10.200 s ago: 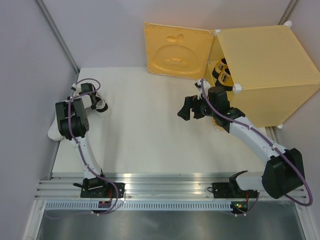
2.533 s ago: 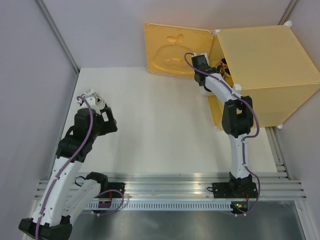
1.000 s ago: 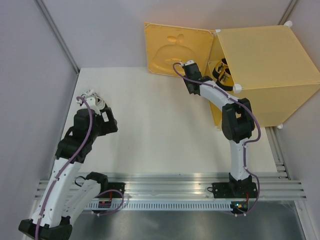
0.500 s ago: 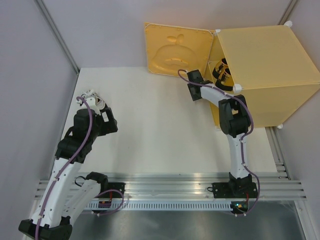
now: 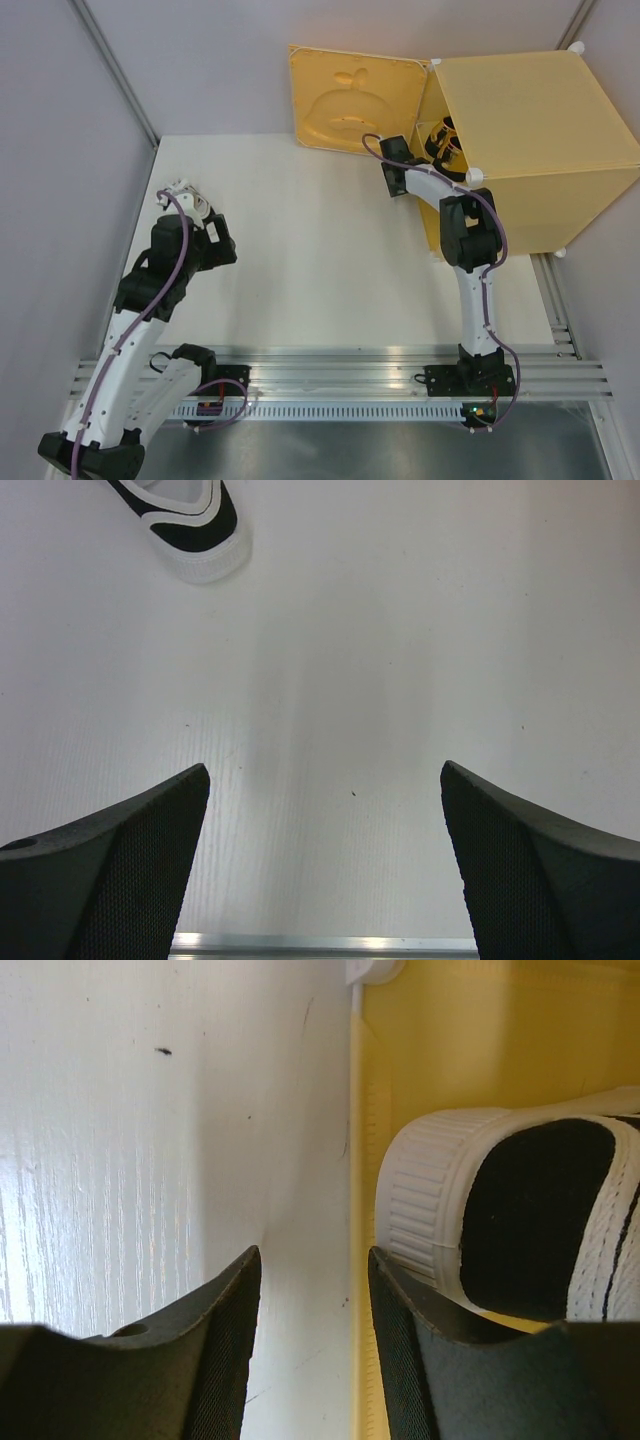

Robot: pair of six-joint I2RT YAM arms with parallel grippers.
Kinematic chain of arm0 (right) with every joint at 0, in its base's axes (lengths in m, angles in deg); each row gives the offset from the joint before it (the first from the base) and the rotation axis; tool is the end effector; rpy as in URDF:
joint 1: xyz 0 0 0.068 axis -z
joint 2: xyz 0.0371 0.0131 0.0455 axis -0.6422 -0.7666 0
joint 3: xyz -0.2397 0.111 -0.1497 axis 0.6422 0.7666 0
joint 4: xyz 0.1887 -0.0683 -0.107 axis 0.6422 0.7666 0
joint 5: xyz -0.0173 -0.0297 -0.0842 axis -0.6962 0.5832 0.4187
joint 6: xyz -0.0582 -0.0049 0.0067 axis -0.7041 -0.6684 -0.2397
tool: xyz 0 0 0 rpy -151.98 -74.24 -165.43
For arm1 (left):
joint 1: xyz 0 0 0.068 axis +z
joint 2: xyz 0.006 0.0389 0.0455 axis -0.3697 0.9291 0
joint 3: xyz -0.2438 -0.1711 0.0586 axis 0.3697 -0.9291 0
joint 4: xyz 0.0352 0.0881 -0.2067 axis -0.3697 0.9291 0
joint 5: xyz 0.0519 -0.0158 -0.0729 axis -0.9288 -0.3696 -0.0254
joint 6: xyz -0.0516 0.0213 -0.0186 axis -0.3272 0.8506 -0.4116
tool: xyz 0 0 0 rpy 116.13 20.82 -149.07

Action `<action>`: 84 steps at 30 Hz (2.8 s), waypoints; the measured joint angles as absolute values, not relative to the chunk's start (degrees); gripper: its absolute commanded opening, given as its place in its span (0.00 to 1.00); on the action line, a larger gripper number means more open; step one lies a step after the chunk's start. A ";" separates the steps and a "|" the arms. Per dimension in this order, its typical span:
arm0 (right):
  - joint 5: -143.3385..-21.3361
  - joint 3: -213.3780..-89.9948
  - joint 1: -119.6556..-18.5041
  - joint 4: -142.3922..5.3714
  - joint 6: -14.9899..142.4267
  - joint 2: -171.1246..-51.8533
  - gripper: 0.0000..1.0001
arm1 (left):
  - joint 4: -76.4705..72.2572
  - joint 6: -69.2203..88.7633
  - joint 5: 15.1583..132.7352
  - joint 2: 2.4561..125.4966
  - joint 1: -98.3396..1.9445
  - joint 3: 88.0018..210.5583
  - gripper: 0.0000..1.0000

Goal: Place and organize the shoes in the shoe cabinet

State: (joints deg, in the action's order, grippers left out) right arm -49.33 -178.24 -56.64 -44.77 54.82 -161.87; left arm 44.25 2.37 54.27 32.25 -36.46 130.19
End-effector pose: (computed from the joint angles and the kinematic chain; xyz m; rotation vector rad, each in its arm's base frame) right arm 0.4781 0.1242 0.1950 -0.2185 2.4224 -0.4401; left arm 0.0958 -0.0165 0.3447 -0.1927 2.1593 -0.1212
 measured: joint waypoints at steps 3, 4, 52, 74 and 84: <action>-49.31 -179.38 -56.60 -44.81 54.84 -162.50 0.53 | 44.25 2.39 54.27 32.54 -36.46 130.19 0.99; -49.24 -179.67 -56.55 -44.96 54.84 -162.72 0.53 | 44.25 2.39 54.27 32.56 -36.46 130.19 0.99; -78.49 -139.34 -69.73 -48.29 65.46 -98.39 0.98 | 35.81 -1.92 44.52 53.04 -31.70 134.50 0.99; -81.75 -129.66 -69.73 -50.12 68.48 -93.52 0.98 | 24.97 -9.48 49.46 90.35 -11.35 152.68 0.73; -81.96 -129.68 -69.73 -48.44 67.14 -96.34 0.98 | 25.36 -9.19 53.76 96.03 -11.33 153.75 0.16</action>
